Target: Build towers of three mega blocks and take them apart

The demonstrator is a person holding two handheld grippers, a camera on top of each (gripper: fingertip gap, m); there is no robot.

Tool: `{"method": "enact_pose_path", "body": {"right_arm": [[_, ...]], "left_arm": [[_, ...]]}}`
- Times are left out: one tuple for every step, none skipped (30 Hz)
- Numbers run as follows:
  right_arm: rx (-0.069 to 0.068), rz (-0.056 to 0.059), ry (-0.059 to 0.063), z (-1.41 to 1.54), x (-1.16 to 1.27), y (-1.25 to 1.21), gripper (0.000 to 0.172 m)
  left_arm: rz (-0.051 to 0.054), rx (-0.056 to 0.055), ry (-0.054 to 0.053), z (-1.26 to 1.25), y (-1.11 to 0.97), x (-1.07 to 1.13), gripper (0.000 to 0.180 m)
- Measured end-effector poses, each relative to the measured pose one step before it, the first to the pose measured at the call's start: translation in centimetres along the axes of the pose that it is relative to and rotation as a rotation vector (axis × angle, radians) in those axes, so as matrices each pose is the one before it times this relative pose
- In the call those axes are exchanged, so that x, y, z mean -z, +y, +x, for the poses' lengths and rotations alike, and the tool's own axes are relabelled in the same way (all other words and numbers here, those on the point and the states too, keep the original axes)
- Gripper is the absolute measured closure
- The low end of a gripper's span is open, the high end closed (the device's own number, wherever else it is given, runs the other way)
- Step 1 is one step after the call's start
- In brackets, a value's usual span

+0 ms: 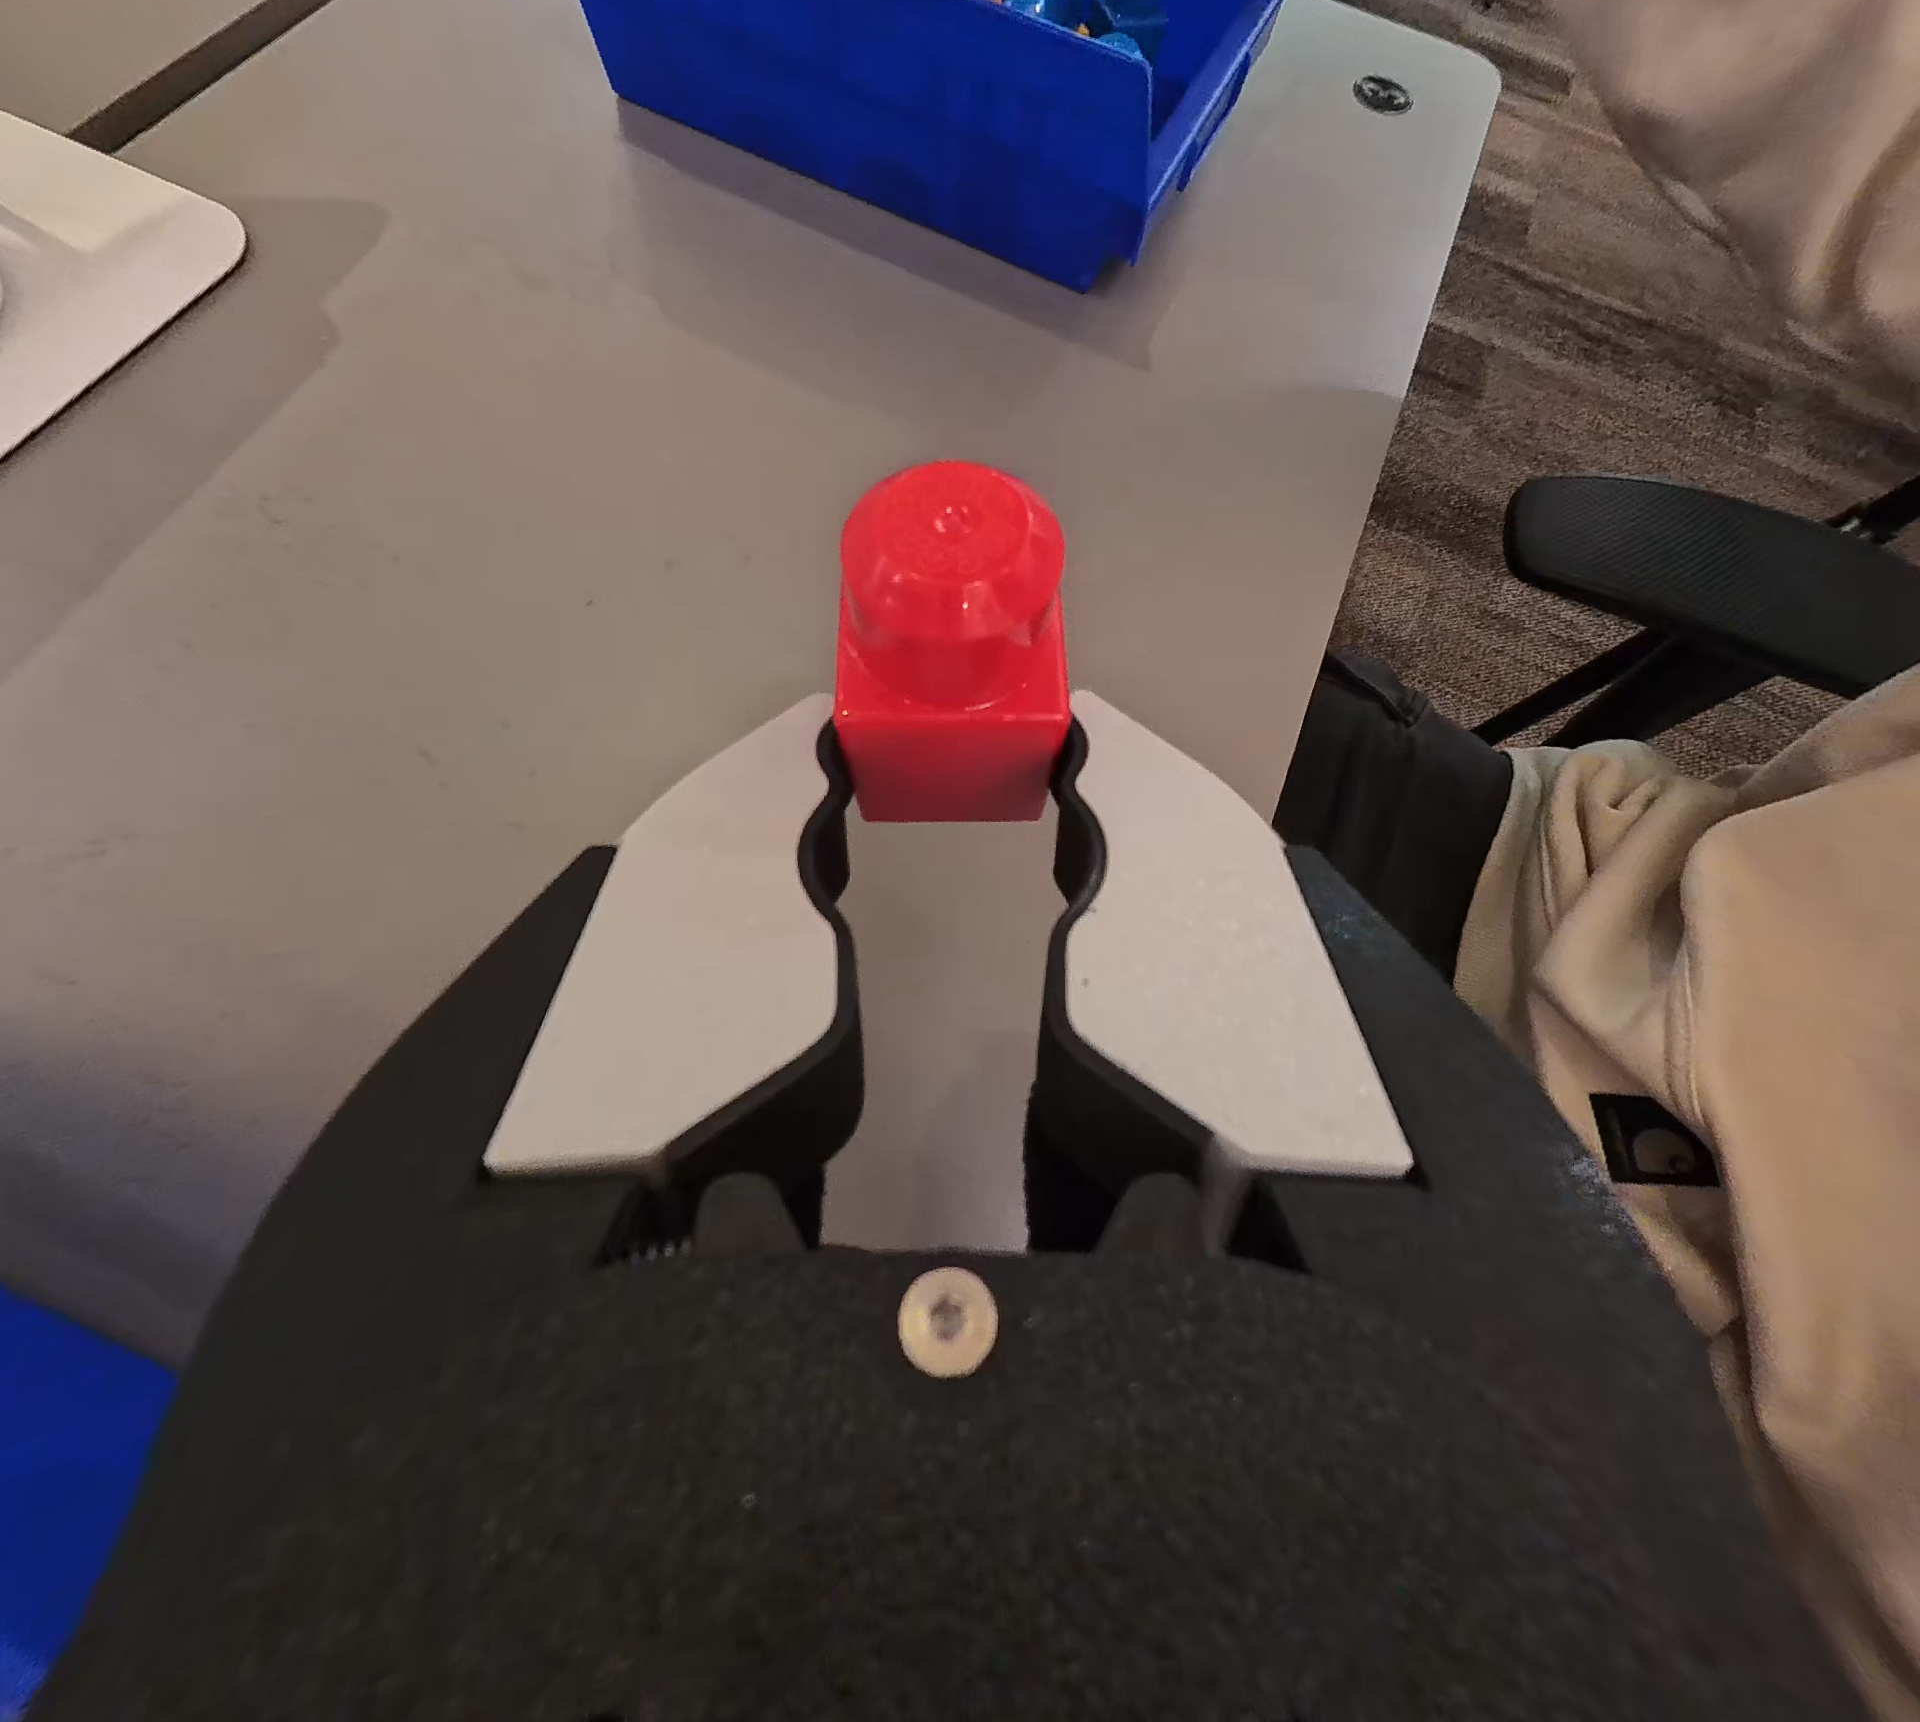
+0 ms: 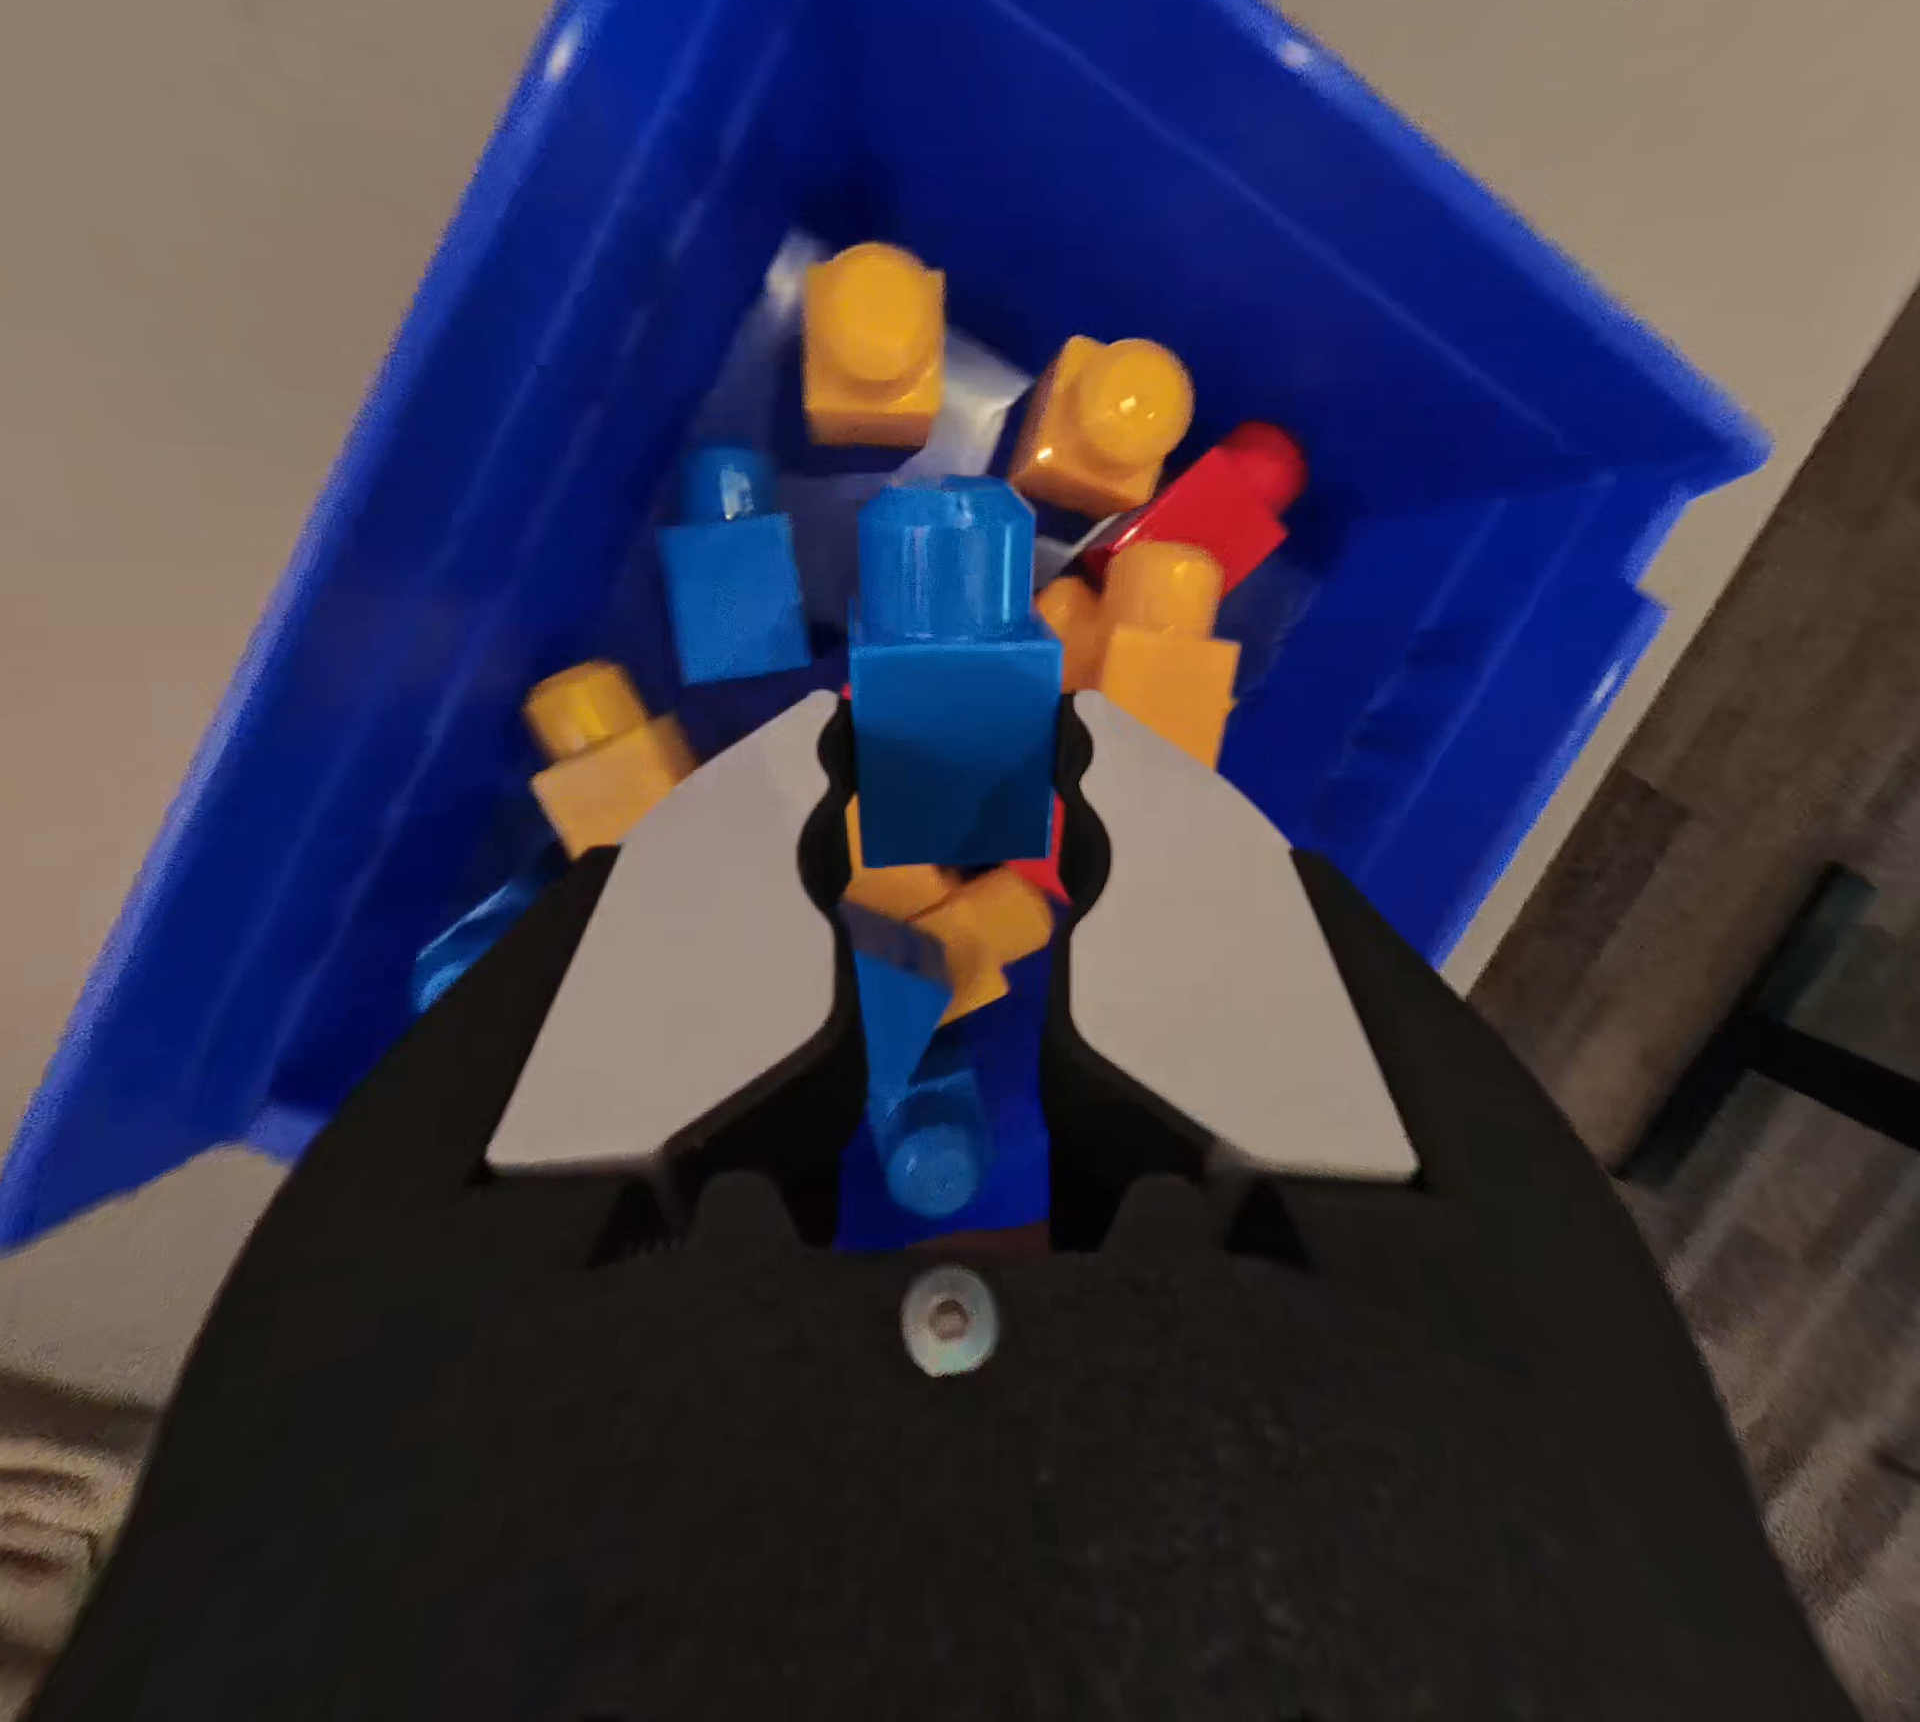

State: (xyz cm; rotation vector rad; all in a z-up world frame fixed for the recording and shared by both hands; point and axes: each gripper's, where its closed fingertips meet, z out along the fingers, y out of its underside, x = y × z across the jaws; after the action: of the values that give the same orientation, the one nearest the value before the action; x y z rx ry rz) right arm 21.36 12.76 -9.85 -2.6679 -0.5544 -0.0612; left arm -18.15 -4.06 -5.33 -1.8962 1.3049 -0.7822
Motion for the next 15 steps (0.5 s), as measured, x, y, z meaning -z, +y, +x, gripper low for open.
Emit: {"method": "enact_pose_path", "body": {"right_arm": [[-0.0117,-0.0023,0.0132,0.664,-0.453,-0.766,0.135],[-0.0098,0.0,0.0079,0.554,-0.442,-0.79,0.135],[-0.0128,-0.0153,0.0026,0.454,-0.52,-0.566,0.135],[-0.0075,-0.0272,-0.0044,0.281,-0.565,-0.394,0.135],[-0.0013,-0.0265,-0.0031,0.223,-0.565,-0.37,0.135],[0.0022,-0.0293,0.0011,0.253,-0.532,-0.302,0.135],[0.0019,-0.027,0.0108,0.398,-0.449,-0.294,0.135],[0.0002,-0.0204,0.0148,0.467,-0.387,-0.337,0.135],[0.0028,-0.0145,0.0042,0.258,-0.309,-0.357,0.135],[0.0014,-0.0126,-0.0032,0.102,-0.292,-0.281,0.135],[-0.0008,-0.0172,-0.0095,-0.052,-0.315,-0.14,0.135],[0.0051,-0.0209,-0.0193,-0.256,-0.386,0.039,0.135],[0.006,-0.0192,-0.0043,-0.053,-0.358,0.091,0.135],[-0.0015,-0.0092,0.0206,0.315,-0.231,0.088,0.134],[0.0012,-0.012,0.0231,0.357,-0.128,0.178,0.13]], "left_arm": [[-0.0055,-0.0015,0.0034,0.1,0.11,-0.073,0.144],[-0.0027,-0.0016,0.0025,0.076,0.086,-0.056,0.144],[-0.0021,-0.001,0.0016,0.038,0.086,-0.079,0.144],[-0.0053,0.0001,0.0021,0.013,0.133,-0.076,0.144],[-0.0063,0.0003,0.0001,-0.041,0.147,-0.08,0.144],[-0.0055,0.0,0.0,-0.067,0.136,-0.082,0.144],[-0.0039,0.0008,-0.0003,-0.089,0.113,-0.076,0.144],[-0.0018,0.0021,-0.0004,-0.109,0.097,-0.072,0.144],[-0.0048,0.0022,0.0021,-0.091,0.135,-0.082,0.144],[-0.0053,0.0015,0.0003,-0.13,0.145,-0.087,0.144],[-0.0038,0.0019,-0.0007,-0.156,0.142,-0.09,0.144],[-0.0032,0.0035,0.0002,-0.149,0.141,-0.081,0.144],[-0.0038,0.0055,0.0016,-0.134,0.153,-0.101,0.144],[-0.0028,0.0056,0.0024,-0.12,0.124,-0.11,0.144],[-0.0014,0.0048,0.0028,-0.092,0.106,-0.108,0.144]]}}
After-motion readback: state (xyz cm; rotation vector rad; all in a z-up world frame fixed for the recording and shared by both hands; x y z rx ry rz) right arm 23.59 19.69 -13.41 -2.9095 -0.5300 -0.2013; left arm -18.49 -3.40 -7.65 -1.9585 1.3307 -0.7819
